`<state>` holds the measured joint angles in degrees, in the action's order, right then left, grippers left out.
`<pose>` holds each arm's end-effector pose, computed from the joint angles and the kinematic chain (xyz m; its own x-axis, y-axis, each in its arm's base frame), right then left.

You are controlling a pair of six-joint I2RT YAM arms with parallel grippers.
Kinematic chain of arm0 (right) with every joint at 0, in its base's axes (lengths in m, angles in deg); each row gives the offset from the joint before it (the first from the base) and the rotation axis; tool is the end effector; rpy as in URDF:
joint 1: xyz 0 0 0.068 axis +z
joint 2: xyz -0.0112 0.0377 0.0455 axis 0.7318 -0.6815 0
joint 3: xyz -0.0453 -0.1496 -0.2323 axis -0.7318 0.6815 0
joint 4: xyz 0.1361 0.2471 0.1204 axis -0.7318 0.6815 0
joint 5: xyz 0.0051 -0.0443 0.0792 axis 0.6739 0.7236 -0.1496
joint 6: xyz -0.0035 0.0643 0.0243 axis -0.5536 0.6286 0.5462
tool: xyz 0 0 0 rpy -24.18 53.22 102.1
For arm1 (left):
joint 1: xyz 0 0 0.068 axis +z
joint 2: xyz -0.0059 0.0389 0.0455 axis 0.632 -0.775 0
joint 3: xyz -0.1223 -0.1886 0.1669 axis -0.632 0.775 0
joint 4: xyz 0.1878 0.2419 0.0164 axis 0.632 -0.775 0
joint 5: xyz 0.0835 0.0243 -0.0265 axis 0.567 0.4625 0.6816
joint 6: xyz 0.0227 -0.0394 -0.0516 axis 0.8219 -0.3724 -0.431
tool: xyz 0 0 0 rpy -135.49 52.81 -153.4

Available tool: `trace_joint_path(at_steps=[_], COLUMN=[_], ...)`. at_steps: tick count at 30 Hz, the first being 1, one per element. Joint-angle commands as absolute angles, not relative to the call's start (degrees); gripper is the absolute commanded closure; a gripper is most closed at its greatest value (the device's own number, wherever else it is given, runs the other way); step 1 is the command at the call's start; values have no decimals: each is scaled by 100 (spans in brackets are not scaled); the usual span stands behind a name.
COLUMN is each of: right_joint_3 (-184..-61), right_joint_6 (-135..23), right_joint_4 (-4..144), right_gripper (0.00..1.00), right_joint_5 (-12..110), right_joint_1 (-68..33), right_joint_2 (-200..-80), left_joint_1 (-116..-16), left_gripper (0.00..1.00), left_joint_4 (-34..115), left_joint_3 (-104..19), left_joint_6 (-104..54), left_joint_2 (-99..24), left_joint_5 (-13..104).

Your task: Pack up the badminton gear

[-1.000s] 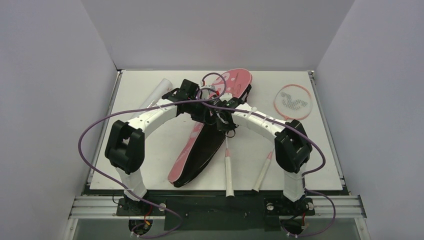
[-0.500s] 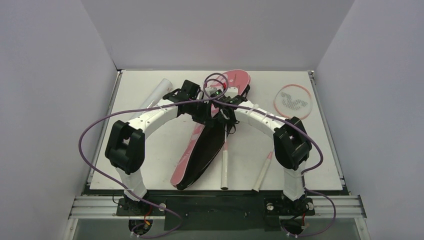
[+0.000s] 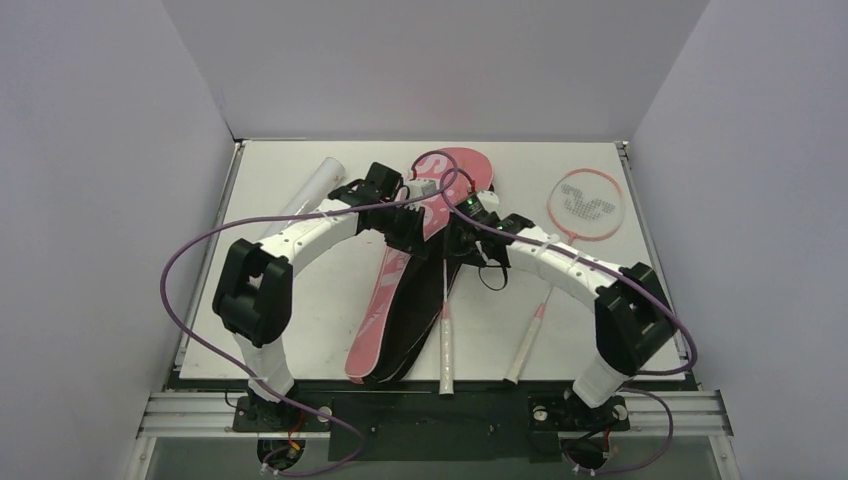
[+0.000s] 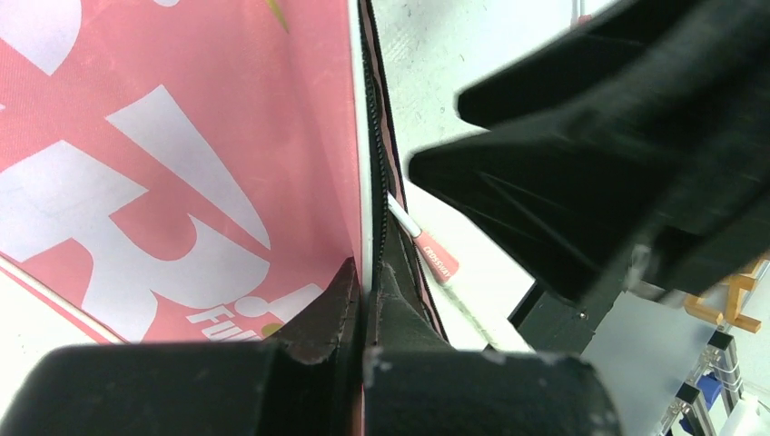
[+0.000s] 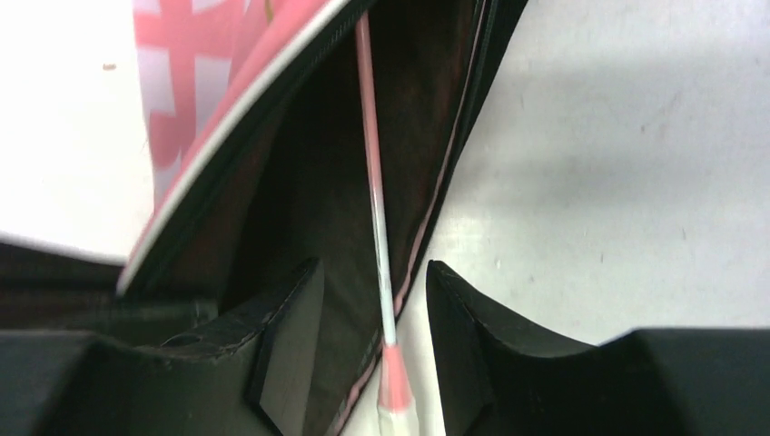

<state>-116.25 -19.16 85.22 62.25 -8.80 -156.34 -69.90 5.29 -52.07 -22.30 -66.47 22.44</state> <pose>0.3453 0.2650 0.2088 -0.7798 0.2579 -0.5704 -0.0300 0.8948 0.4454 0.3706 -0.2540 0.2172 -0.8161 0.3231 -0.4791 0.5602 0.6461 -0.5184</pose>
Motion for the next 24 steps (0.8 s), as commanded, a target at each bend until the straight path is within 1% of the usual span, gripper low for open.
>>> trace_joint_path(at_steps=[1, 3, 5, 8, 9, 15, 17, 19, 24], right_joint_3=[-10771, -10331, -10022, -9974, -9979, -9857, -9838, -9867, -10406], right_joint_6=[-1934, -1984, -2088, -2073, -1998, -1648, -1577, -1596, -1847], right_joint_4=[8172, 8021, 8101, 8784, 8929, 9309, 9349, 9369, 9761], right_gripper=[59, 60, 60, 60, 60, 60, 57, 49, 47], right_joint_5=[5483, 5238, 5336, 6249, 6356, 6558, 6586, 6710, 7111], right_joint_1=[-878, -860, -861, -1016, -1124, -2456, -2969, -3519, -3936], right_joint_2=[-14828, -14635, -14430, -14178, -14091, -13636, -13540, -13586, -14496], left_joint_1=[-6987, -6987, -6982, -6945, -6917, -6682, -6626, -6585, -6541], left_gripper=[100, 100, 100, 100, 100, 100, 100, 100, 100], left_joint_4=[819, 909, 994, 1066, 1069, 1155, 1190, 1225, 1269], left_joint_3=[-5414, -5351, -5289, -5257, -5266, -5342, -5322, -5291, -5217], left_joint_6=[-2213, -2205, -2177, -2151, -2152, -2308, -2305, -2312, -2339], left_joint_2=[-6689, -6735, -6782, -6924, -6992, -7160, -7114, -7073, -6974], left_joint_5=[2007, 2053, 2136, 2204, 2243, 2228, 2223, 2203, 2141])
